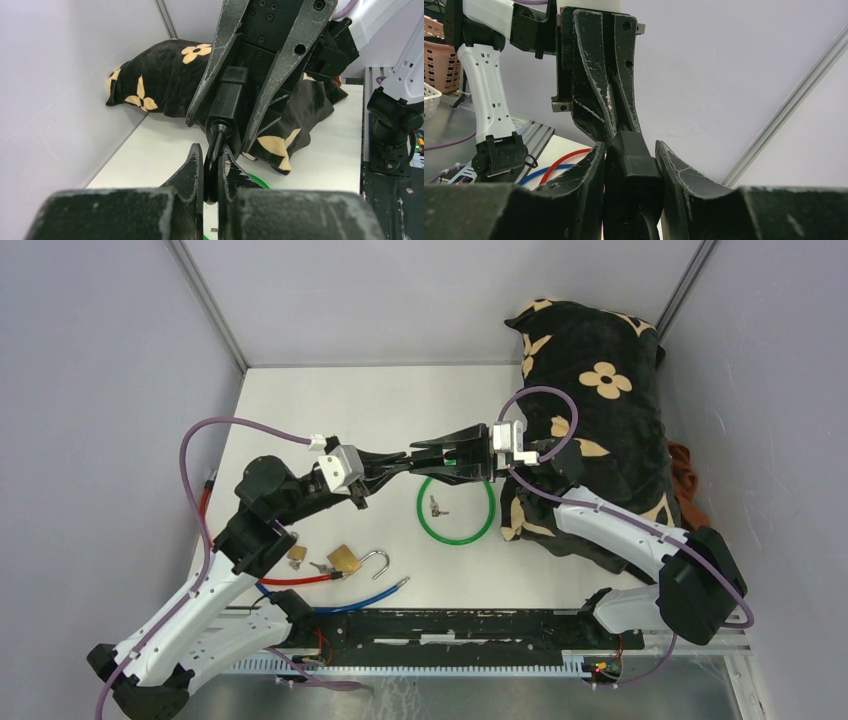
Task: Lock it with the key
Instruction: Lock the lock.
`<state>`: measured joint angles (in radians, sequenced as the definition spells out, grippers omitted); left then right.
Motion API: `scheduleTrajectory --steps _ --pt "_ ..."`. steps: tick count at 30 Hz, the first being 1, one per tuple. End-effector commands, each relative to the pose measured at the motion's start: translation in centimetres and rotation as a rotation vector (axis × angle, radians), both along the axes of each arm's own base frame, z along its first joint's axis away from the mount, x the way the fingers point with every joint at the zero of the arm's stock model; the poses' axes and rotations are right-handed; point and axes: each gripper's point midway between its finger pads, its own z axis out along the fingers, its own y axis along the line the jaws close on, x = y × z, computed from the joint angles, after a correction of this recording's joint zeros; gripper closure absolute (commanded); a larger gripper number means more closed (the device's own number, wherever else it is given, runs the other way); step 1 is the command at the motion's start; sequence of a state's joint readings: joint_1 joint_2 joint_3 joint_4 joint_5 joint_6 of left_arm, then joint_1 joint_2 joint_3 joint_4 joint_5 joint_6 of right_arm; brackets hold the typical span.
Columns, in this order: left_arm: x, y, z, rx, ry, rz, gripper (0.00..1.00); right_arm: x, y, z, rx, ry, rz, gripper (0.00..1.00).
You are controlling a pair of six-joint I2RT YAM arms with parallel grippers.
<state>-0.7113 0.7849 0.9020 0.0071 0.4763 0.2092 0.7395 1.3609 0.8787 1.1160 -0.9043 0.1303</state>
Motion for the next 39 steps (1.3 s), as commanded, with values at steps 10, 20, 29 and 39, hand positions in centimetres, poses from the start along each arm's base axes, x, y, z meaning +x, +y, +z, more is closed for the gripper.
scheduleTrajectory --steps 10,20,29,39 --pt "-11.3 -8.4 -1.0 -0.002 0.023 -0.640 0.98 -7.4 7.2 -11.9 -0.375 0.128 0.333 1.00" --pt "-9.5 -7.5 -2.4 0.038 -0.003 -0.509 0.98 -6.3 6.2 -10.7 -0.377 0.110 0.253 1.00" --pt "-4.0 -3.6 -3.5 0.034 -0.049 -0.192 0.98 -5.3 3.5 -11.4 -0.518 0.094 0.171 0.63" --pt "-3.0 -0.5 -10.8 0.195 0.033 -0.101 0.98 -2.8 -1.6 -12.1 -0.552 0.151 0.071 0.02"
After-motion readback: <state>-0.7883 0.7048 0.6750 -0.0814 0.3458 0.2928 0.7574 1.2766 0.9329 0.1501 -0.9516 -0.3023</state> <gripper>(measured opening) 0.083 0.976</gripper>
